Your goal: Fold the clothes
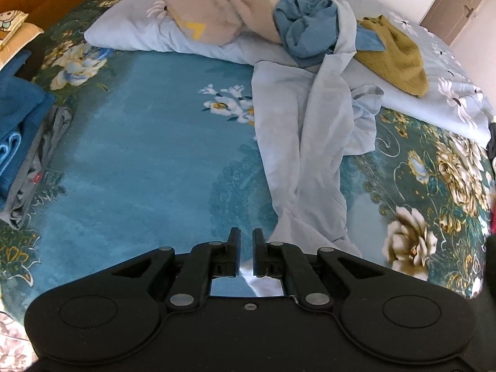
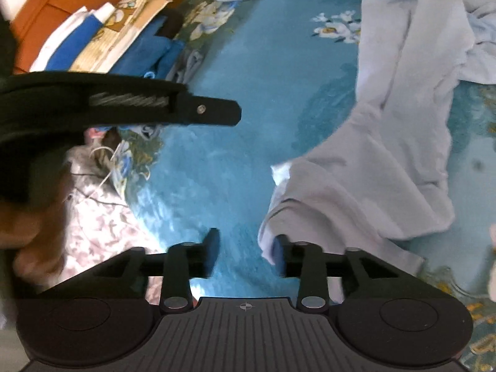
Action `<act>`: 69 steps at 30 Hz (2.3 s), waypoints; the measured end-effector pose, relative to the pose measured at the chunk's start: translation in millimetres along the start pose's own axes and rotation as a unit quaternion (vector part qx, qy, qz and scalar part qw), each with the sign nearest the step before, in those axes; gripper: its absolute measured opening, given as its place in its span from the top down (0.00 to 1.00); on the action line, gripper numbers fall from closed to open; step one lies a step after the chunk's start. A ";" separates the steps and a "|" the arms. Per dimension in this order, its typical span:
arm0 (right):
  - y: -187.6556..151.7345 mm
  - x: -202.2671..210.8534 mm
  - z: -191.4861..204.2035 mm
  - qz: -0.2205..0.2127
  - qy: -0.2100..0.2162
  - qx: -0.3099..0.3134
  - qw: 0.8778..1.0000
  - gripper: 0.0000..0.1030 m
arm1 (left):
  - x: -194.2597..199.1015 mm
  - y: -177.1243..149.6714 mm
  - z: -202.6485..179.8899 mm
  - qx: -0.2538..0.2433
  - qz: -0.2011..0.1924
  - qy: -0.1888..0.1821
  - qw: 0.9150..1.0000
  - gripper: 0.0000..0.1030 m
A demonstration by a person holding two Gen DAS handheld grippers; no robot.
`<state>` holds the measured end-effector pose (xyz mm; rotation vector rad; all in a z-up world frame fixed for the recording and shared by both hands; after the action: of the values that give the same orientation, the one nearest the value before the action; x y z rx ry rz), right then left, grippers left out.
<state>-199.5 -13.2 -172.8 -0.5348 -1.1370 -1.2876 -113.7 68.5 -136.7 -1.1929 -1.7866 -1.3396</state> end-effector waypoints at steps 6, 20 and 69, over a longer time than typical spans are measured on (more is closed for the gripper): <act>-6.2 39.5 -70.3 -0.013 -0.077 -0.042 0.996 0.60 | -28.1 12.3 -5.8 0.001 0.006 -0.017 1.000 0.88; 55.4 -20.9 -175.6 -0.039 -0.155 -0.217 0.963 0.60 | -131.9 19.3 -11.1 0.023 0.091 -0.060 0.994 0.73; 12.3 81.4 -98.9 -0.084 -0.021 -0.114 0.990 0.98 | 35.1 -64.4 -12.3 0.184 -0.107 0.009 0.977 1.00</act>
<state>-162.6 -131.4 -137.9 -0.6480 -1.0936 -1.5720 -187.5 61.9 -129.2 -0.8046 -2.0848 -1.0601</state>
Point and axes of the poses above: each gripper's, at about its wrist camera, not at the fingertips, and x roughly against the way its jaws point, z to its left, y to its top, the point moved 10 cm from there along -x, roughly the way its jaws point, and after that the axes turned 10 degrees about -y, right-handed, at the moved point
